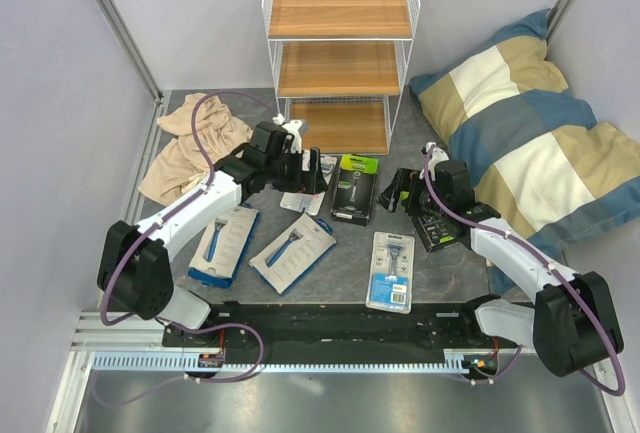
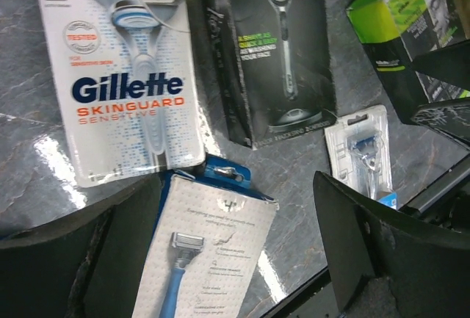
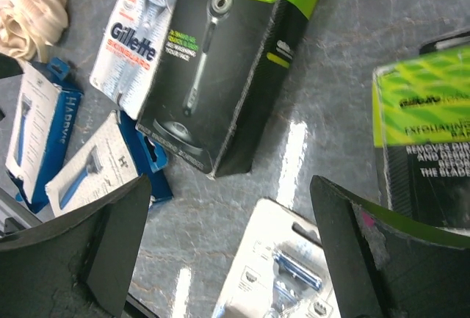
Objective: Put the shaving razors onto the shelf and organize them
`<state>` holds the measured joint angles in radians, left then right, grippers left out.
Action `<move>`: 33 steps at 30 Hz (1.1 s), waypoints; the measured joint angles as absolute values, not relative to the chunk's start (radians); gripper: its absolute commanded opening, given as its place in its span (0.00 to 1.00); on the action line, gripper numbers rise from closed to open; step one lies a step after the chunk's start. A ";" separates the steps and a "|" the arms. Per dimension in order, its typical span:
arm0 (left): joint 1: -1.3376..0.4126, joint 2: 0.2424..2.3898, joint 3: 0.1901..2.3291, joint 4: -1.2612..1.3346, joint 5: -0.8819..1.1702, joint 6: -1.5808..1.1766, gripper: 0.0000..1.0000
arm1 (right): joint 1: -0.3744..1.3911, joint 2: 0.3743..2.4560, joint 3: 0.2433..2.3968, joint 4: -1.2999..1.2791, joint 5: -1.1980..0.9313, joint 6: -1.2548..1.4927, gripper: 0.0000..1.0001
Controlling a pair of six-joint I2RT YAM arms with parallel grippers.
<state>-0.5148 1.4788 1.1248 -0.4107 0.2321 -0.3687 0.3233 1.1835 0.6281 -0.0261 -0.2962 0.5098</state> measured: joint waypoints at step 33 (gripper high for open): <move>-0.705 1.552 1.153 -0.456 0.086 -0.415 0.89 | 0.689 1.126 0.703 -0.573 0.128 0.739 0.81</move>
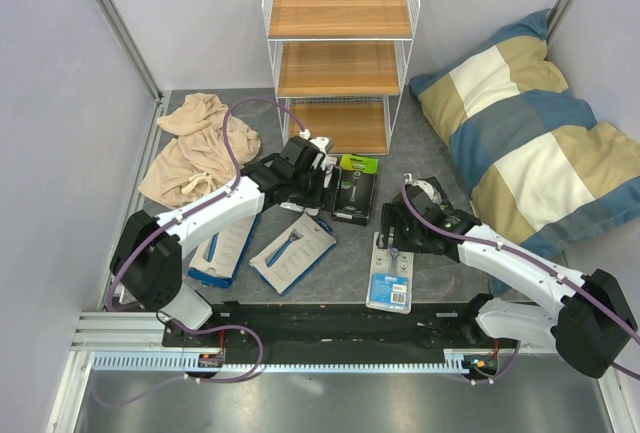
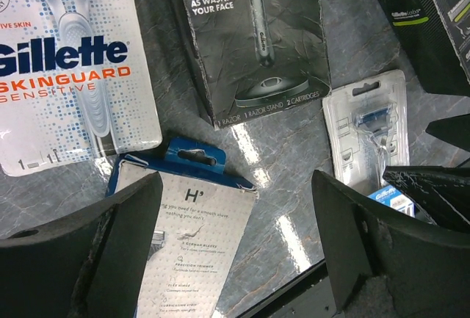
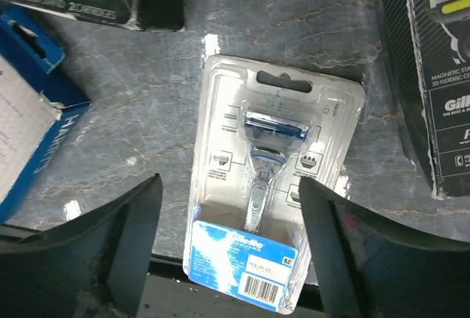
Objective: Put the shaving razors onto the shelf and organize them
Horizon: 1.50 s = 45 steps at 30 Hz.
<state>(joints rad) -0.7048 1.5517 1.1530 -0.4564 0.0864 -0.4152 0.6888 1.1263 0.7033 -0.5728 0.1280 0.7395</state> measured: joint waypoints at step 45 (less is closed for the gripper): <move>-0.716 1.583 1.111 -0.461 0.142 -0.466 0.86 | 0.762 1.266 0.591 -0.443 0.138 0.789 0.00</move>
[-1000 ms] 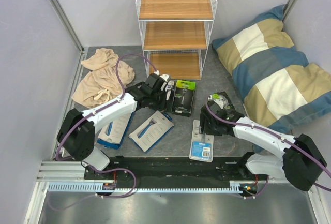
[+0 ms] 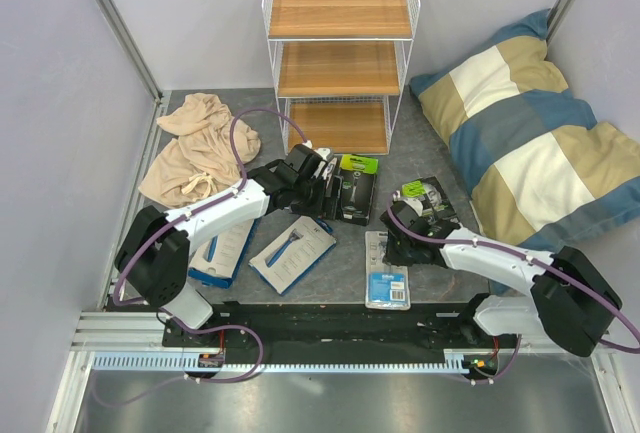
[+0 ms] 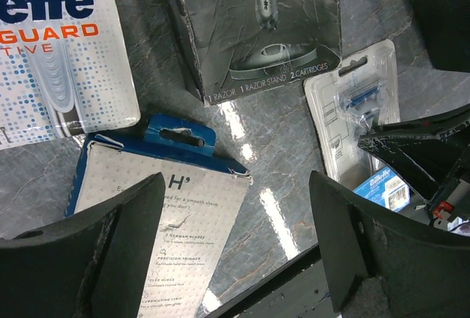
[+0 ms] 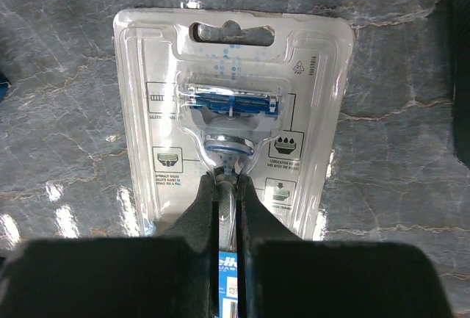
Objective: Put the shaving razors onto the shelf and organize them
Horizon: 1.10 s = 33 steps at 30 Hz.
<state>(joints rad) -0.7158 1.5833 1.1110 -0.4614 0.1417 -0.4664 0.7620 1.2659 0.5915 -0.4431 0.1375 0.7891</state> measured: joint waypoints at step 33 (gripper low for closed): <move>-0.721 1.538 1.060 -0.209 0.495 -0.598 0.80 | 0.762 1.084 0.802 -0.604 0.177 0.718 0.00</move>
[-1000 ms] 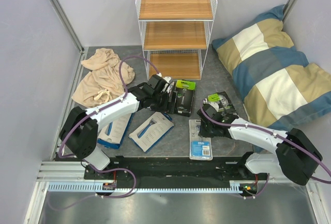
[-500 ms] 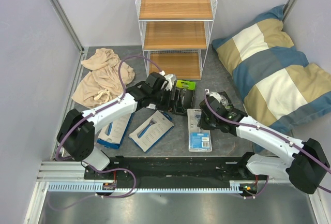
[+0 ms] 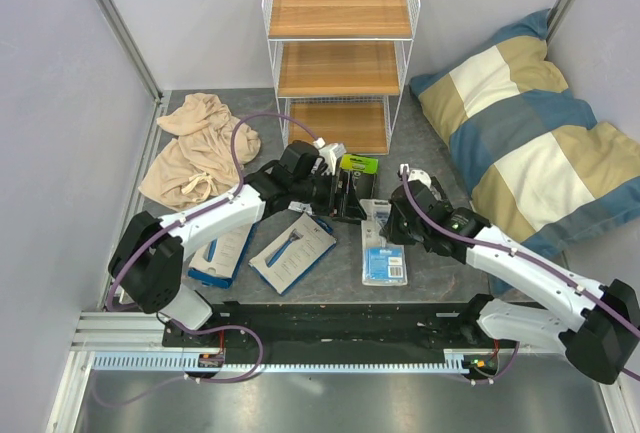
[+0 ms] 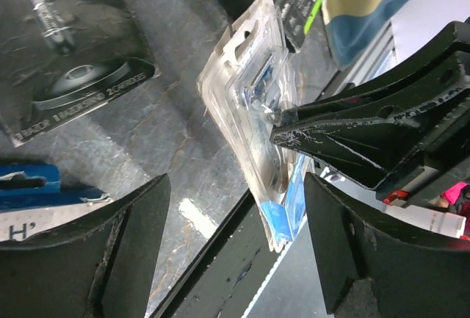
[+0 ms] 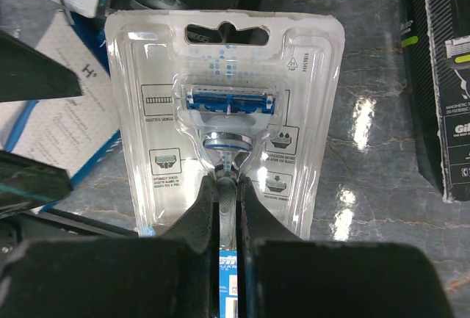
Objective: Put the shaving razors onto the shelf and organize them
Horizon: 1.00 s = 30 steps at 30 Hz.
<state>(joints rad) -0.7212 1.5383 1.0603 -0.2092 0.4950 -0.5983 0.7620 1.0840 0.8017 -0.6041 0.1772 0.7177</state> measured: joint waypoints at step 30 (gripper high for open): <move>-0.773 1.630 1.079 -0.102 0.570 -0.694 0.02 | 0.763 1.013 0.808 -0.531 0.101 0.714 0.58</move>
